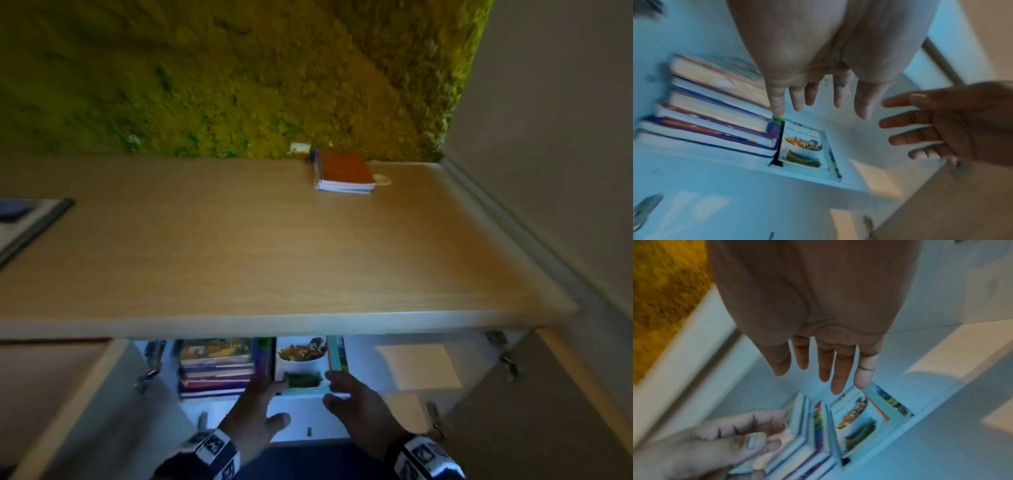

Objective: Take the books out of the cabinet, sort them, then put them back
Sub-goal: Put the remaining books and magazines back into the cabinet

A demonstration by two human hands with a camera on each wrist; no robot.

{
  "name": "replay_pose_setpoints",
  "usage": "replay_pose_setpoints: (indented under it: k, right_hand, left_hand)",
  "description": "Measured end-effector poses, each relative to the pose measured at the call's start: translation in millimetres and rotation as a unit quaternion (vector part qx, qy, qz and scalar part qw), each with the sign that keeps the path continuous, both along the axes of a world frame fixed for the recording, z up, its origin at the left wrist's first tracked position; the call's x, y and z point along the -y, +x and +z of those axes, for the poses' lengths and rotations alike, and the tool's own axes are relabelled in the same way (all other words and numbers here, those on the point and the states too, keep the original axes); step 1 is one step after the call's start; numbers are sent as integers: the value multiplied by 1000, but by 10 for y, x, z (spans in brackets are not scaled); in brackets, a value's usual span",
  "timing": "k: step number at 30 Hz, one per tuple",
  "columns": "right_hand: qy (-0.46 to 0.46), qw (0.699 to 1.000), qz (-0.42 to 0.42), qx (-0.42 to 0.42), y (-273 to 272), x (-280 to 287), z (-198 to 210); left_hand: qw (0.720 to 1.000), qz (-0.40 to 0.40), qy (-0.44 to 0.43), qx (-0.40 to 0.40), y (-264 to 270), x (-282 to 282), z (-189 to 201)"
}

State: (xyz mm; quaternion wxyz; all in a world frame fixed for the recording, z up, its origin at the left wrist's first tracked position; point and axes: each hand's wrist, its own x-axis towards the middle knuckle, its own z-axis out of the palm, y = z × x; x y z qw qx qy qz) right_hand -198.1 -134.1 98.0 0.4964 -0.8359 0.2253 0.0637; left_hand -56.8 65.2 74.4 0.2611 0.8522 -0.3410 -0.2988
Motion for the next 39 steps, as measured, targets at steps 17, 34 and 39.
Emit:
replay_pose_setpoints:
  k: [17,34,39]
  right_hand:
    - [235,961,143,12,2413,-2244,2377]
    - [28,985,169,30,4179,-3336,1827]
    - [29,996,88,-1,4169,-3278,1801]
  left_hand:
    - [900,424,-103,-4,1646,-3096,2566]
    - [863,478,142,80,3600,-4116,2273]
    - [901,422,99,-7,3461,-3827,2282]
